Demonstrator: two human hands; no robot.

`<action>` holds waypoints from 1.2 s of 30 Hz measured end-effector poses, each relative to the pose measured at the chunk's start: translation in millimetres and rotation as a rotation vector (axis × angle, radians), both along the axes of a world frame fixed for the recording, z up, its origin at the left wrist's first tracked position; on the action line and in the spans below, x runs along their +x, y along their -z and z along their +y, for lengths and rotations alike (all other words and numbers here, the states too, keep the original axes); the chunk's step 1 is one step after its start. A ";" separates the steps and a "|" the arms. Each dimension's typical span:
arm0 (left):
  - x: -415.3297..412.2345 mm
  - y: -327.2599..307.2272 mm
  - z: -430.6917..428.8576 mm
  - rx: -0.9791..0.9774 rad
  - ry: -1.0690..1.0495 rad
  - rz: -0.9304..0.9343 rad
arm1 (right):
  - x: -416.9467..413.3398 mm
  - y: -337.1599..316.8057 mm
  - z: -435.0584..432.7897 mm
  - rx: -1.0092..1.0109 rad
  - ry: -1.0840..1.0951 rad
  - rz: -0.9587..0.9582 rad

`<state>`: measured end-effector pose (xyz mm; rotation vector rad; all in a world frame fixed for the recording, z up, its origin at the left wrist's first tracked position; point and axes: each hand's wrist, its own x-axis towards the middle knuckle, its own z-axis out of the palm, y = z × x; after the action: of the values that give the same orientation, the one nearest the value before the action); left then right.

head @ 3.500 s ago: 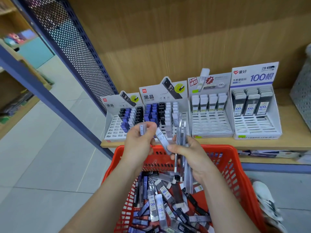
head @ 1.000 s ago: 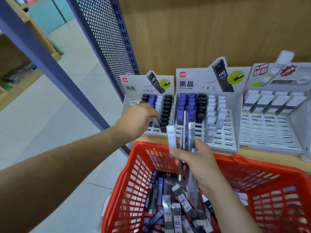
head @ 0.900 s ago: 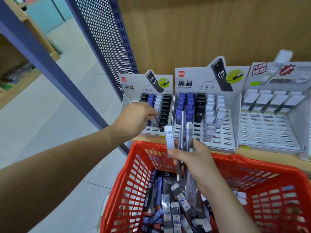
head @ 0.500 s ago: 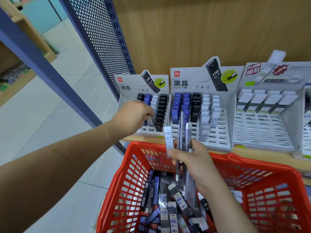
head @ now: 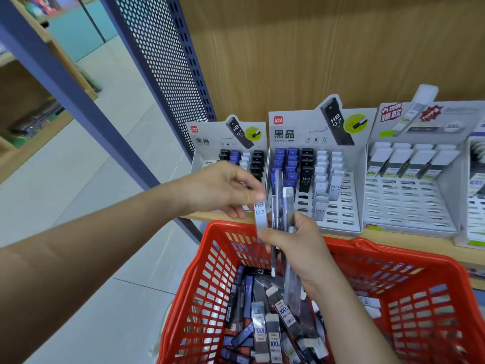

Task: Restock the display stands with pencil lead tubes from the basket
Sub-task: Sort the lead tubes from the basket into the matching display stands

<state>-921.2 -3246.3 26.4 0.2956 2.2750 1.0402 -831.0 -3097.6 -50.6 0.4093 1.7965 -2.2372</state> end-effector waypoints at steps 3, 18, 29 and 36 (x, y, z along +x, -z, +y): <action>3.1 3.9 -10.8 0.011 -0.029 0.046 | 3.0 -0.3 -5.9 0.015 0.006 -0.013; -15.9 56.9 -25.9 -0.319 -0.155 0.574 | 17.8 17.3 -12.8 -0.249 0.125 -0.028; -26.3 64.2 -27.7 -0.494 0.094 0.739 | 17.1 19.3 -9.6 -0.292 0.140 -0.041; -25.0 71.1 -22.6 -0.498 0.014 0.675 | 16.2 15.5 -6.5 -0.324 0.155 -0.114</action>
<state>-946.2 -3268.9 -44.7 0.5025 3.0254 0.3476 -814.8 -3104.1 -66.1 0.6120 1.3556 -2.4961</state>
